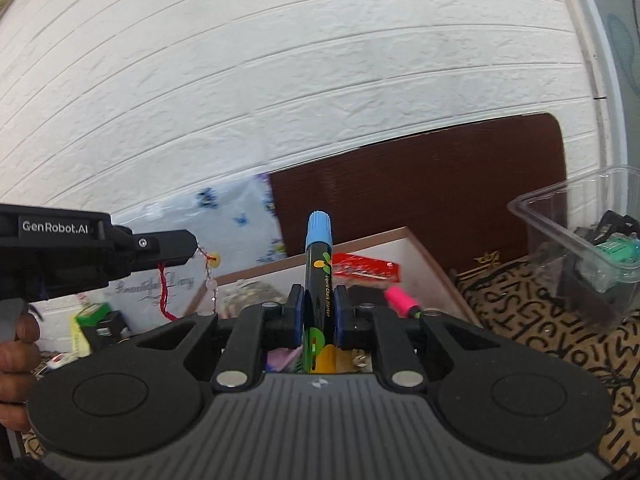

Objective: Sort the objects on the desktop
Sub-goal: 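Lift and carry the lanyard and marker over the cardboard box with both tools, then lower both items into the cardboard box and open both tools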

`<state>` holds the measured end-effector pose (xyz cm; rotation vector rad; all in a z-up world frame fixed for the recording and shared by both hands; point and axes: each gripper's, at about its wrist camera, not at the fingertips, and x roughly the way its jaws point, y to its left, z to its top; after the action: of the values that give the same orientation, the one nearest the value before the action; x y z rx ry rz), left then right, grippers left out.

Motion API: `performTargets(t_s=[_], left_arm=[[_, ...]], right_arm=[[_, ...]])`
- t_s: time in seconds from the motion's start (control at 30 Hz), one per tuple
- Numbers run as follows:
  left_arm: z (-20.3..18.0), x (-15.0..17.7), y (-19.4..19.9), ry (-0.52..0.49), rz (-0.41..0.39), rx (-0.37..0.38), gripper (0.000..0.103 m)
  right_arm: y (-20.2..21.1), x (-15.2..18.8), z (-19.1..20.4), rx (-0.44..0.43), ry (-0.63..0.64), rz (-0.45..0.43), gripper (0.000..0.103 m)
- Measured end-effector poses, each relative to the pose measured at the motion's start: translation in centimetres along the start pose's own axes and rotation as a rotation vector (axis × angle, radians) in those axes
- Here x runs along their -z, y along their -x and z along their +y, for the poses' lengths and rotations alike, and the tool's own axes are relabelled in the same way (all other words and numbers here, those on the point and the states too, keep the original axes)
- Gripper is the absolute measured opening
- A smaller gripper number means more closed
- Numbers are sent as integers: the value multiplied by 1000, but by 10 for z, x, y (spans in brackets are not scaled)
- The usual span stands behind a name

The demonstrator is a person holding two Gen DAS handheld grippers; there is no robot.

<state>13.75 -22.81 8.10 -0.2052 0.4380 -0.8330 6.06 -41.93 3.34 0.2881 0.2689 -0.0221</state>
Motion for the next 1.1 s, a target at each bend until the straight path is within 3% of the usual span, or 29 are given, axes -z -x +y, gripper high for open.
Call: performTargets(t_s=[0.33, 0.37, 0.4, 0.43, 0.47, 0.5, 0.57, 0.6, 0.63, 0.7, 0.93, 1.1], left_arm=[[15, 25, -57, 5, 118, -38, 5], [18, 27, -58, 11, 118, -47, 12], [21, 28, -59, 16, 122, -51, 33], [23, 29, -57, 21, 126, -57, 47], [24, 30, -56, 23, 125, -66, 73], [24, 31, -53, 16, 114, -75, 87], [20, 31, -46, -17, 90, -85, 93], [18, 31, -44, -34, 88, -89, 96], [16, 32, -43, -48, 92, -93, 97], [13, 34, -41, -63, 107, -101, 100], [-1, 45, -35, -153, 153, -162, 101], [-5, 46, -27, -163, 154, -179, 101]], right_arm=[[-46, 18, -25, 47, -14, 83, 13], [-51, 20, -26, 41, -18, 96, 14], [-54, 23, -26, 31, -20, 108, 15], [-58, 25, -26, 25, -15, 120, 15], [-60, 26, -25, 30, -10, 125, 16], [-61, 28, -25, 39, 1, 128, 18], [-61, 29, -23, 51, 21, 129, 30], [-60, 30, -23, 55, 27, 129, 49], [-59, 31, -21, 63, 34, 126, 68], [-54, 32, -16, 86, 55, 95, 86], [-46, 30, -7, 102, 91, 69, 102], [-41, 30, -6, 135, 81, 85, 101]])
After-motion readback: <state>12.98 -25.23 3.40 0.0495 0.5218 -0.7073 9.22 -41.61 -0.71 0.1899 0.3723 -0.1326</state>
